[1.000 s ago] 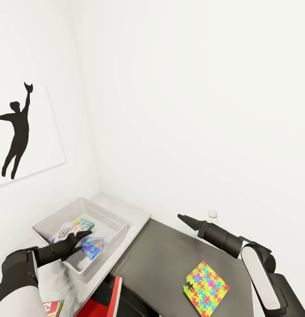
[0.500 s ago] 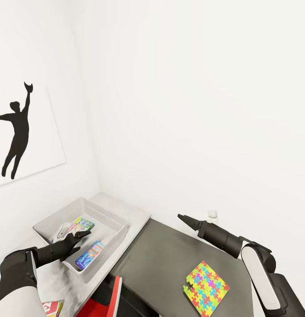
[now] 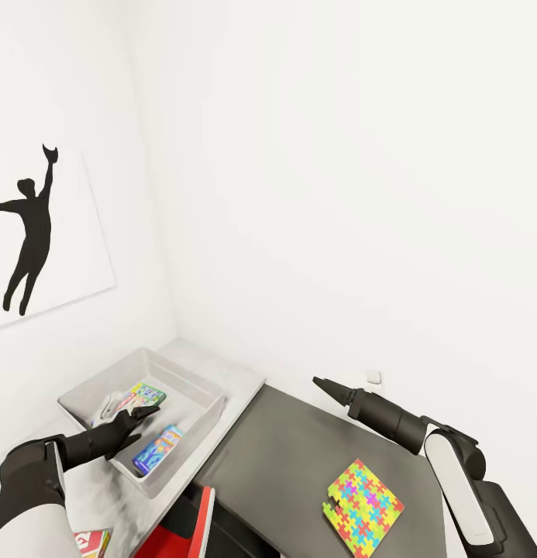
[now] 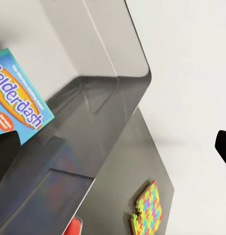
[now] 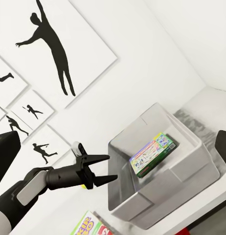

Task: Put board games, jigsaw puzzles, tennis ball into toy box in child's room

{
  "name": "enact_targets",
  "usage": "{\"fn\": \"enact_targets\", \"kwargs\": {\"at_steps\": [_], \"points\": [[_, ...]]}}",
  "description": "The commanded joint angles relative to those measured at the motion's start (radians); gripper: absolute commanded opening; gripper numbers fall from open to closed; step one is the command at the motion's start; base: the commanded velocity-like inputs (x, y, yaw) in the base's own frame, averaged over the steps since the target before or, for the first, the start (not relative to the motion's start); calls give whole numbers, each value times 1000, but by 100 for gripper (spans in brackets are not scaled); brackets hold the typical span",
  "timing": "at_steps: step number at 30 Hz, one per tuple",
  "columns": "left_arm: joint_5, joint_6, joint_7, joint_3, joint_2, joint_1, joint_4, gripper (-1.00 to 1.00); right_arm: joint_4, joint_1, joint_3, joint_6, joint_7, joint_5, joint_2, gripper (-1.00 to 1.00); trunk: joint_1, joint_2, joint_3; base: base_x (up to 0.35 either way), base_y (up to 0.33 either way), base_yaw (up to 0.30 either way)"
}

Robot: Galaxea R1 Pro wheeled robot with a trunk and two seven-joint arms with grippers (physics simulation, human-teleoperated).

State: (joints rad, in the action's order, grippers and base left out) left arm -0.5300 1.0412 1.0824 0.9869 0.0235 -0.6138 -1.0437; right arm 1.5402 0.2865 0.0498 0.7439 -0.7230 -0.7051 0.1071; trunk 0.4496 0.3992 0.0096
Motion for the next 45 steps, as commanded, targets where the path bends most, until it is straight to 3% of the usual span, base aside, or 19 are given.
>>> {"fn": "enact_targets", "kwargs": {"at_steps": [1, 11, 15, 24, 27, 32, 33, 38, 45], "points": [[-10, 6, 10, 4, 1, -1, -2, 100, 0, 0, 1, 6, -1, -4, 0, 100, 0, 1, 0, 0, 0, 0], [5, 6, 30, 4, -4, -1, -16, 100, 0, 0, 1, 6, -1, -3, 0, 100, 0, 1, 0, 0, 0, 0], [20, 6, 88, 1, -7, -1, -29, 100, 0, 0, 1, 5, -1, -3, 0, 100, 0, 1, 0, 0, 0, 0], [19, 6, 253, -16, -13, 2, -142, 100, 0, 0, 1, 5, -1, -3, 0, 100, 0, 1, 0, 0, 0, 0], [19, 6, 329, -22, -27, 7, -184, 100, 0, 0, 1, 5, -1, -3, 0, 100, 0, 1, 0, 0, 0, 0], [20, 6, 464, -60, -95, 14, -212, 100, 0, 0, 1, 2, -1, -3, -2, 100, 0, 1, 0, 0, 0, 0], [24, 6, 488, -72, -126, 18, -216, 100, 0, 0, 1, -4, -1, -2, -3, 100, 0, 1, 0, 0, 0, 0], [33, 6, 488, -86, -221, 50, -213, 100, 0, 0, -2, -45, 9, 5, -9, 100, 0, 1, 0, 0, 0, 0], [34, 6, 488, -73, -284, 94, -207, 100, -1, 0, -5, -57, 15, 7, -10, 100, 0, 1, 0, 0, 0, 0]]}}
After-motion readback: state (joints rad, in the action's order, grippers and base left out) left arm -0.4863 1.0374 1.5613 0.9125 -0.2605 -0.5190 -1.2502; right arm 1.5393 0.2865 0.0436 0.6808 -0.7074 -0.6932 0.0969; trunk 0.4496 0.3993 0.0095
